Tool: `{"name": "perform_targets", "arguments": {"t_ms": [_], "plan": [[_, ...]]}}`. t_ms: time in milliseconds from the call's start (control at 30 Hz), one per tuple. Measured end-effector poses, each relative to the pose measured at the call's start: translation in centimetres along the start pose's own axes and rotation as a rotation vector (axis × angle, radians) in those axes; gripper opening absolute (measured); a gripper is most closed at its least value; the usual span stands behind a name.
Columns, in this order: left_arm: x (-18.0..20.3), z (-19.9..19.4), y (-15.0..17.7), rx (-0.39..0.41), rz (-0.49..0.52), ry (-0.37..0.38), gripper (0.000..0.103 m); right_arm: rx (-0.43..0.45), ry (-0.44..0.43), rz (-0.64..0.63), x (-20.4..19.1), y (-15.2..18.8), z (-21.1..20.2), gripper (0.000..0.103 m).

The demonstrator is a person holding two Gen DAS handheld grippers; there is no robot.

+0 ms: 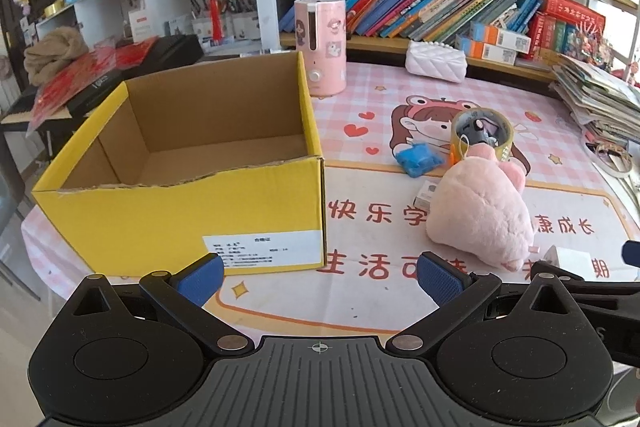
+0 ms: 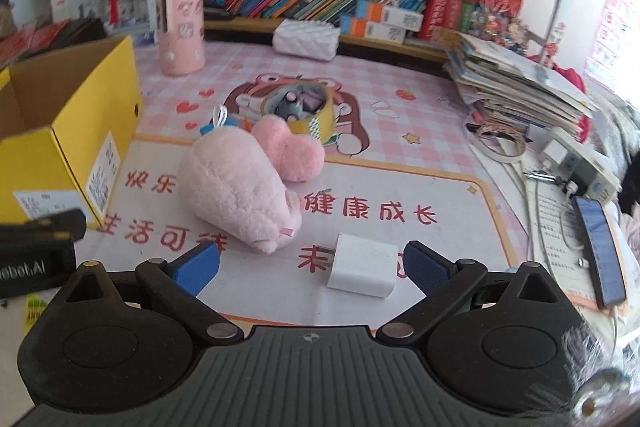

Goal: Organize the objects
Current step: 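Grasp the white charger with the right tool while the left tool approaches the pink pig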

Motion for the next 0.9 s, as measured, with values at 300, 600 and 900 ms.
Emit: {"name": "perform_targets", "arguments": {"t_ms": [300,600,900], "plan": [[2.1,1.2,-0.4,-0.023,-0.02,-0.027,0.103,-0.106,0.035,-0.002,3.0,-0.7,4.8,0.086],[3.9,1.3,-0.9,-0.013,-0.032,-0.037,0.103,-0.219,-0.027,0.023,5.0,-0.6,8.5,0.087],[5.8,1.6,-1.2,-0.005,-0.031,-0.013,0.103,-0.207,-0.099,-0.002,5.6,-0.7,8.7,0.068]]}}
Point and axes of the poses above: each gripper's, at about its wrist camera, not at the fingertips, and z roughly the way its jaws point, x to its right, y to its underside, the point moved 6 cm from there along z, roughly the way its jaws point, and after that the axes turned 9 degrees about -x, right-handed, at the moved point
